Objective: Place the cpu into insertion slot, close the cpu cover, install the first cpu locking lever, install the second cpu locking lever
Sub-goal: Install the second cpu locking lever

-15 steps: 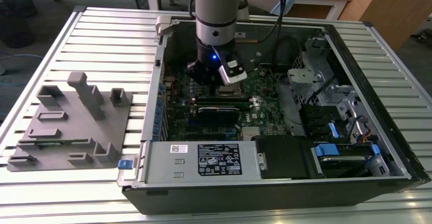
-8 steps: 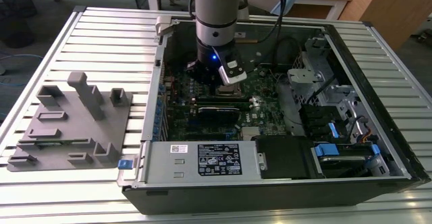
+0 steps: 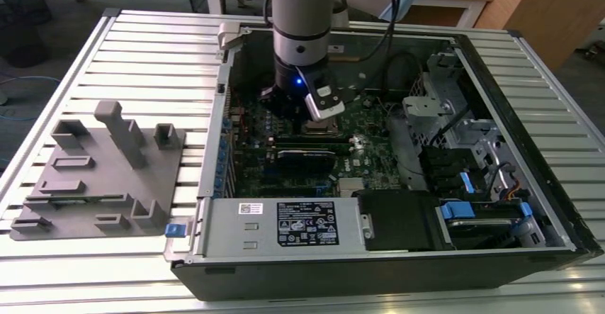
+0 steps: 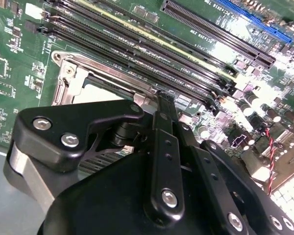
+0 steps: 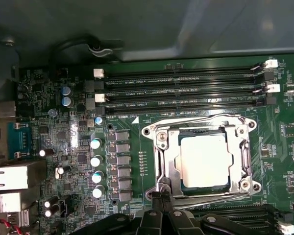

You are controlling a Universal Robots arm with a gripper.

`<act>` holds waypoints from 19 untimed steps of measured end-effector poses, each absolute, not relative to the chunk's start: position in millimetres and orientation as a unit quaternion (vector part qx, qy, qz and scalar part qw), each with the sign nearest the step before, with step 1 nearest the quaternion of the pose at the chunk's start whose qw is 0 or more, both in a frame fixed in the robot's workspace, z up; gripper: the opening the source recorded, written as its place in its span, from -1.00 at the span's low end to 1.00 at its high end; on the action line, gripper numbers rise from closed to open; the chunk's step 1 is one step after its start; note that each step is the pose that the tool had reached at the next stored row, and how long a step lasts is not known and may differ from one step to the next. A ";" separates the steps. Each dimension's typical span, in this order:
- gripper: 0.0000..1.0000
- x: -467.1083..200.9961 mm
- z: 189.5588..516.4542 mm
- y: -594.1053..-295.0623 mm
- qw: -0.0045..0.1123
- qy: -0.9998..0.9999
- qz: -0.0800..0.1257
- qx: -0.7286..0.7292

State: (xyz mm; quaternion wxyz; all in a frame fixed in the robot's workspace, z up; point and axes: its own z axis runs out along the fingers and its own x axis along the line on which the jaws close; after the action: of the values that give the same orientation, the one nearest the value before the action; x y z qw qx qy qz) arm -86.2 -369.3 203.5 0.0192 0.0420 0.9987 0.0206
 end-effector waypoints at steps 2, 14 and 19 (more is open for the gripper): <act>-0.79 -87.0 202.7 -369.4 0.019 0.999 0.021 0.042; -0.79 -90.9 198.6 -370.6 0.019 0.999 0.023 0.042; -0.79 -93.6 196.4 -371.5 0.019 0.999 0.025 0.042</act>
State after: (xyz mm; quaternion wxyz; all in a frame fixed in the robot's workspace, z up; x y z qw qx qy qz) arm -93.6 -371.5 196.4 0.0193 0.0420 0.9986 0.0248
